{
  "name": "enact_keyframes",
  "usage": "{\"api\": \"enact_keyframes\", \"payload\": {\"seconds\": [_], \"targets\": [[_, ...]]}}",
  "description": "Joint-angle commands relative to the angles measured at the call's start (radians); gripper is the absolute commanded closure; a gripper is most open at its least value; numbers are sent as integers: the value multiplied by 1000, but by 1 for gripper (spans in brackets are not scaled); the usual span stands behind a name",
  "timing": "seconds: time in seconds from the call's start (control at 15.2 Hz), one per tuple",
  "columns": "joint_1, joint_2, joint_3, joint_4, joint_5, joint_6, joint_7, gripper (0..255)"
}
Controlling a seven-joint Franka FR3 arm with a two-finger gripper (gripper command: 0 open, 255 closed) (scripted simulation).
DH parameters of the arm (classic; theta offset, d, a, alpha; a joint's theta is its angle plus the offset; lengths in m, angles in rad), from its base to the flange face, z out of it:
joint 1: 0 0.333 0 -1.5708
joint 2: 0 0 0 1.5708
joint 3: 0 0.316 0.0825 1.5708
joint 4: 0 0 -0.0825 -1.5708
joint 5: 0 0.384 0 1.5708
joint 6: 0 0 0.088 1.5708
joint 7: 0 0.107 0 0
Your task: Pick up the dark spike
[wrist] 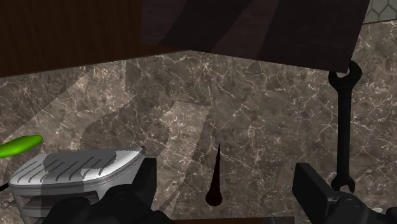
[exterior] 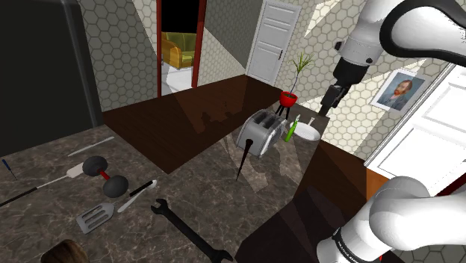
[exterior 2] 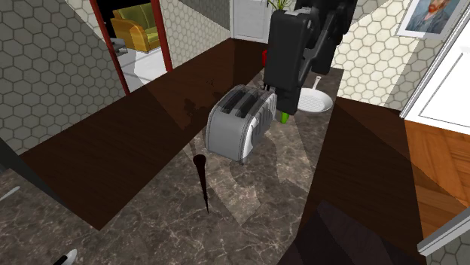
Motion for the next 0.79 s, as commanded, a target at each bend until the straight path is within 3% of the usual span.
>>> {"api": "enact_keyframes", "payload": {"seconds": [0.0, 0.73], "targets": [[0, 0, 0, 0, 0, 0, 0, 0], [-17, 341, 43, -23, -27, 290, 94, 0]]}}
